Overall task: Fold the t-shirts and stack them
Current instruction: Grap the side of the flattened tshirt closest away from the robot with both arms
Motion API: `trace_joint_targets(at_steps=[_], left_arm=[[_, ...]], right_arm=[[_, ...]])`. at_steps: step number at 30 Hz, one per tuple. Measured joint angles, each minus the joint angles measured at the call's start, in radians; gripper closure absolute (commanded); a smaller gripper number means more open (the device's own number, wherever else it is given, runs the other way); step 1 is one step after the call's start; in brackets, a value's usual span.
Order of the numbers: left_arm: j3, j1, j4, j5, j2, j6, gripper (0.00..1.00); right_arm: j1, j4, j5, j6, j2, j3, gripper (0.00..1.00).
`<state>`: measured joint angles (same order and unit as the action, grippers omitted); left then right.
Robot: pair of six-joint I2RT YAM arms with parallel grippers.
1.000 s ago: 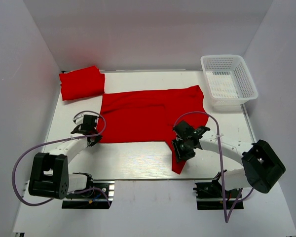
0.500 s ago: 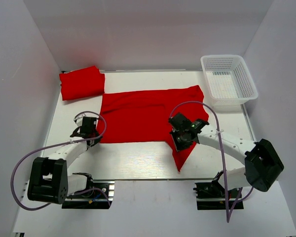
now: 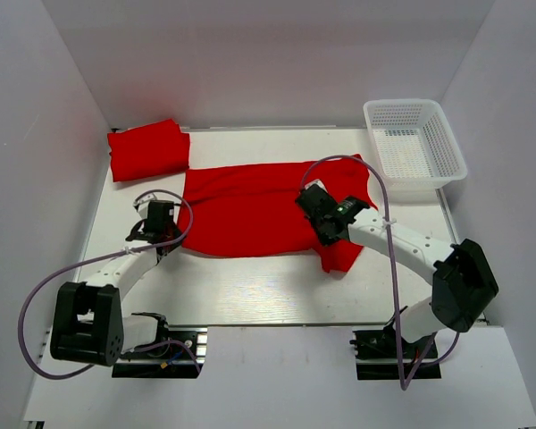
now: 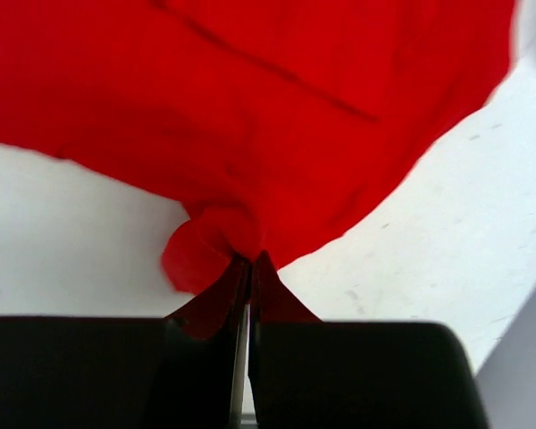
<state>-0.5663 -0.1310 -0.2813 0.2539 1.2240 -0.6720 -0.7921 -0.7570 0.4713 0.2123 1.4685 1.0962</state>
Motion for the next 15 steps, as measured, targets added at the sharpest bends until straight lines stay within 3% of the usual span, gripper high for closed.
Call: trace_joint_targets(at_steps=[6,15], left_arm=[[-0.060,0.000,-0.005,-0.002,0.063,0.002,1.00],[-0.211,0.000,-0.011,0.000,0.187,0.003,1.00]], right_arm=[[0.008,0.101,0.103,-0.169,0.024,0.021,1.00],[0.051,0.362,0.107,-0.500,0.059,0.005,1.00]])
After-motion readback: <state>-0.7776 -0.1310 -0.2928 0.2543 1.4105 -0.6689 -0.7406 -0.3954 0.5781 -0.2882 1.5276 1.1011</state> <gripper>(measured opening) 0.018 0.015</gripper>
